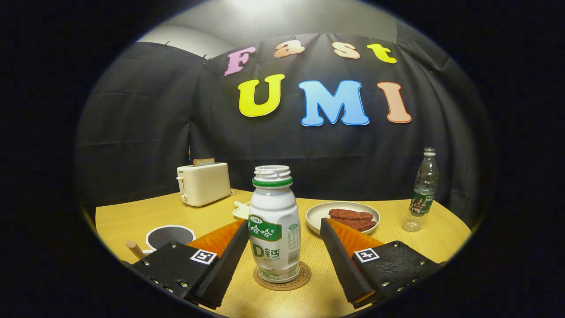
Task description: Take the bottle from table, then pour the juice into the cup, finally place the bottle on the coaster
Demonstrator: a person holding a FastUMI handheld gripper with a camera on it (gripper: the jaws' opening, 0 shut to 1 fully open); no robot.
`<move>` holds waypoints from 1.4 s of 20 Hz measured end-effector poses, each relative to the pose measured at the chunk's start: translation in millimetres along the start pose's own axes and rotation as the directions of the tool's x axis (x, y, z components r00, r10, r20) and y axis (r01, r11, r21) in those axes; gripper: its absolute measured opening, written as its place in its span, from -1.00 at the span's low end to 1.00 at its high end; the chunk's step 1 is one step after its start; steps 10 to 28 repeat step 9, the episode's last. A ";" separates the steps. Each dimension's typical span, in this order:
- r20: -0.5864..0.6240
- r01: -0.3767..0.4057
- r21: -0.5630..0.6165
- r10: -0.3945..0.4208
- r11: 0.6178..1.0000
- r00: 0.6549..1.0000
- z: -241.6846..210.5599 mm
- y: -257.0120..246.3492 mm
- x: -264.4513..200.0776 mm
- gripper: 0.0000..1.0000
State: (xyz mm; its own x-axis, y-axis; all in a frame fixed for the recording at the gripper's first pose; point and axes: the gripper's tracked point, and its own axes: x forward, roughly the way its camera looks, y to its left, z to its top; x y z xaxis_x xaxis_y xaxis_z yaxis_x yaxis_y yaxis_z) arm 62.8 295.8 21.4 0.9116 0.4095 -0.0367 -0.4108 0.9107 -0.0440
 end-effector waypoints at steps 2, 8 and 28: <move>0.026 -0.011 0.006 0.011 1.000 1.000 15.4 4.8 -8.9 0.95; 0.094 -0.029 -0.020 0.030 0.999 0.995 66.1 7.0 -39.2 0.95; 0.109 -0.027 -0.021 0.029 0.999 0.994 74.5 4.8 -45.6 0.95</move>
